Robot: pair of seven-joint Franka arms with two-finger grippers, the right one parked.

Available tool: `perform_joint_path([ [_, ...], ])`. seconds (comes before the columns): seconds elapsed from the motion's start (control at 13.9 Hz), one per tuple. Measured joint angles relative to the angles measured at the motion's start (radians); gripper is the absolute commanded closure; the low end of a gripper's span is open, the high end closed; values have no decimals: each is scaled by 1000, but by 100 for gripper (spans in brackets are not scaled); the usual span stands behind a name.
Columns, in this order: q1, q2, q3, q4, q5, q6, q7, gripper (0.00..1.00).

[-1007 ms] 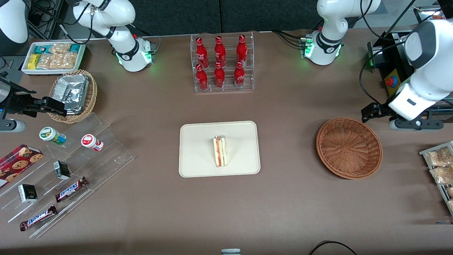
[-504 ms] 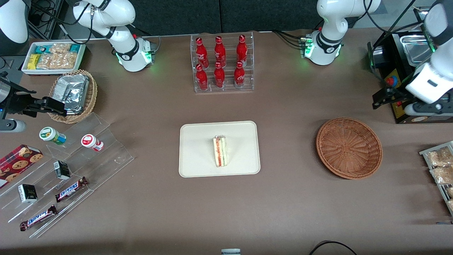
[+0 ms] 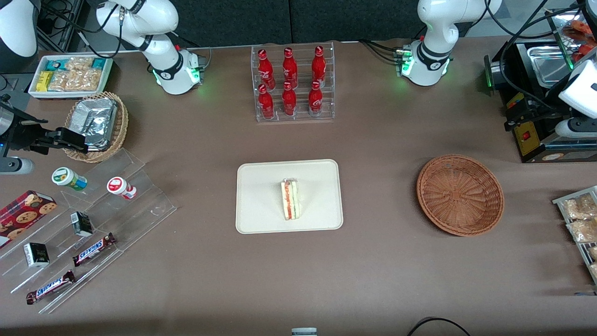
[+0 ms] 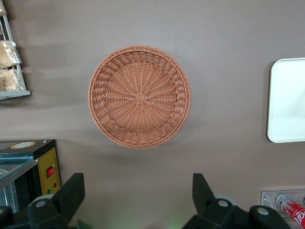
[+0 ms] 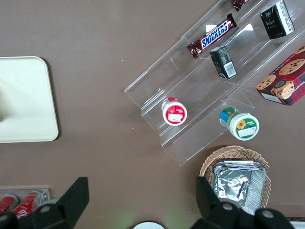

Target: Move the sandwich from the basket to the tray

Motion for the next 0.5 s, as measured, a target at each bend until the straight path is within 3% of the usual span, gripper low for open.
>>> perform_joint_path([
  [0.5, -1, 1, -9, 46, 0, -54, -41, 0],
])
